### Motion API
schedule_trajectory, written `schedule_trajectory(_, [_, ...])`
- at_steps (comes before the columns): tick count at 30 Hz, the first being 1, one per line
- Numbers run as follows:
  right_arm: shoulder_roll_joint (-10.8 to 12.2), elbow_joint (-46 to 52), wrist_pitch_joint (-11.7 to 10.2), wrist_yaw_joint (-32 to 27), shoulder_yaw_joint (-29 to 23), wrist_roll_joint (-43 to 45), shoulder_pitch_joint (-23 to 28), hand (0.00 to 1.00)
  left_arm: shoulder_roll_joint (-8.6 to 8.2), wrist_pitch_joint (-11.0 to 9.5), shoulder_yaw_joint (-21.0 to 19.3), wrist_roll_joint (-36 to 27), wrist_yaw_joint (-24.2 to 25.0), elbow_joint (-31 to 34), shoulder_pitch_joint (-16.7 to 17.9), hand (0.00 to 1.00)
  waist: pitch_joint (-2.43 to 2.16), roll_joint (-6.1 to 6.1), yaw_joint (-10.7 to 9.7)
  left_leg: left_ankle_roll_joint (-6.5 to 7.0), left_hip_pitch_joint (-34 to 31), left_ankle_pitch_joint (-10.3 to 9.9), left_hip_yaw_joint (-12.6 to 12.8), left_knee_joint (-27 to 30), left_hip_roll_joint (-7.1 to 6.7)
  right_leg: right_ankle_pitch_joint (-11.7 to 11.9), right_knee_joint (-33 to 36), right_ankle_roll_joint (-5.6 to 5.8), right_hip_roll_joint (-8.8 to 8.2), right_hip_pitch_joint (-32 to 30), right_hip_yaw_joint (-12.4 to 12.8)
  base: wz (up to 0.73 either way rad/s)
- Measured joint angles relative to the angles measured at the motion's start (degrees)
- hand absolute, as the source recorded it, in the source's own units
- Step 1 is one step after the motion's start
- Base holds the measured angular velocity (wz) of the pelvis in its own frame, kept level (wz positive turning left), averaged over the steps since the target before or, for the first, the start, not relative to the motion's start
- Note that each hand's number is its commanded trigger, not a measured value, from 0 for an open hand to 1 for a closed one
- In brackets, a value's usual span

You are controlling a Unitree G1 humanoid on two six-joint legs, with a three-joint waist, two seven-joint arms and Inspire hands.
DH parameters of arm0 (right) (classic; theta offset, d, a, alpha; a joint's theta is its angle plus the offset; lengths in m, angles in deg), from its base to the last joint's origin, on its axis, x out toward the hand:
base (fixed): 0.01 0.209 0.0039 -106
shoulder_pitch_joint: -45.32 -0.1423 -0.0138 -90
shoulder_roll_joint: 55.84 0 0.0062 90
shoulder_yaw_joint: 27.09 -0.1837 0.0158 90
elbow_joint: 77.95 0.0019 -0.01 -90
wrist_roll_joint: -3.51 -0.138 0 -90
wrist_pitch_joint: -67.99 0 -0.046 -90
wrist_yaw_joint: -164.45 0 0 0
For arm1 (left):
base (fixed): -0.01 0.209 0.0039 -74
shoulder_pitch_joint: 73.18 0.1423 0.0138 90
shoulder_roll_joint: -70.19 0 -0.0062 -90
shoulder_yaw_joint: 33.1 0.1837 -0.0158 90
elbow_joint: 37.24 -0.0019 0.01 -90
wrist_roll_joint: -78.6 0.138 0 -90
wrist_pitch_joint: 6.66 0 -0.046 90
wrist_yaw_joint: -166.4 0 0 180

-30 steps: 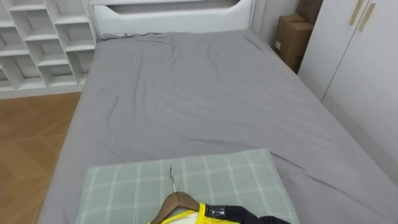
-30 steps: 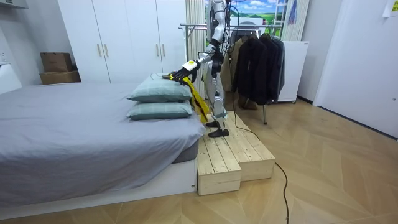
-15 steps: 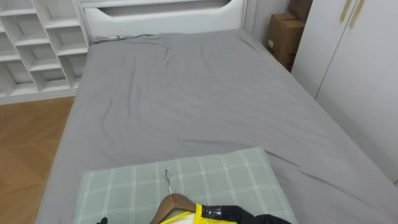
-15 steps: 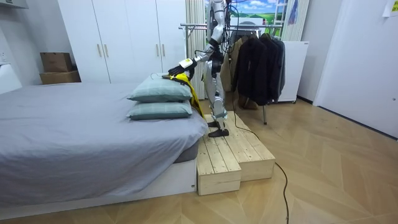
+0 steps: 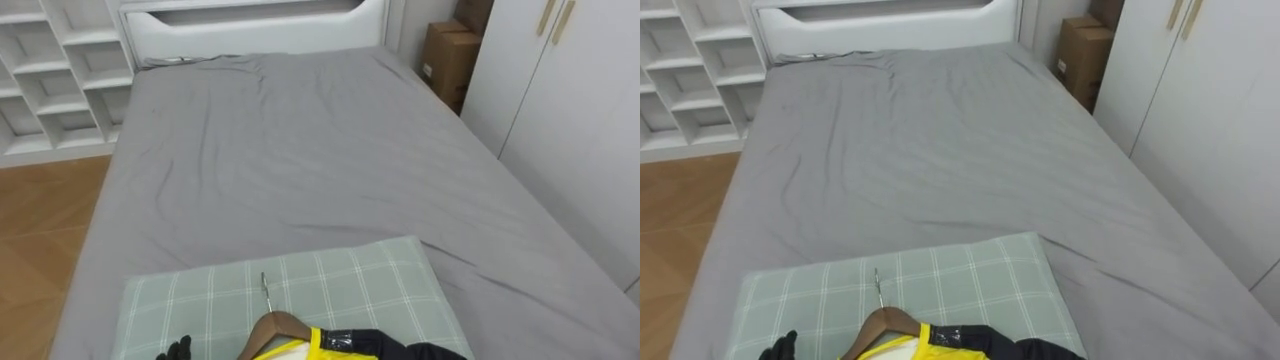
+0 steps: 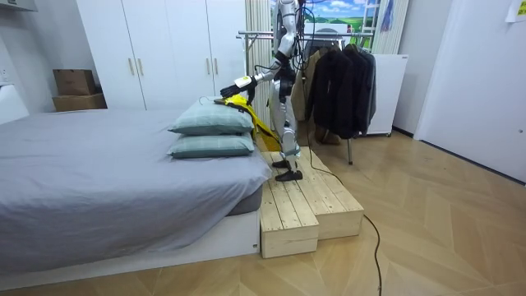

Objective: Hang clothes

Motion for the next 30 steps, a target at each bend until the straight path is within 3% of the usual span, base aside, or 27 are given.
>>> schedule_trajectory(17, [-0.2,-0.1,0.0,0.0,0.0,0.0,0.5,0.00,0.66,0.1,-0.3,0.0,0.5,-3.0,-0.1,0.00,-0.15,0.25,-0.4,-0.01,-0.3,0.0,0.3,0.0,0.03,0.0,0.0,0.00,0.03,-0.4,0.6,0.00])
schedule_trajectory(25, [-0.2,-0.1,0.0,-0.1,0.3,-0.1,0.7,0.00,-1.27,0.2,-2.2,-0.1,0.7,-5.8,-1.5,0.00,-0.26,-0.02,-1.1,-0.04,-0.4,0.0,0.3,0.1,0.02,0.0,0.0,0.00,-0.02,-0.5,0.4,0.00])
schedule_trajectory(30, [-0.2,-0.1,0.0,-0.2,0.7,0.0,0.6,0.00,-1.29,0.2,-1.6,-0.1,0.7,-5.8,-2.0,0.00,-0.34,-0.49,-1.2,-0.04,-0.8,0.1,-0.1,0.1,-0.04,0.0,0.0,0.01,-0.13,-0.7,-0.6,0.03])
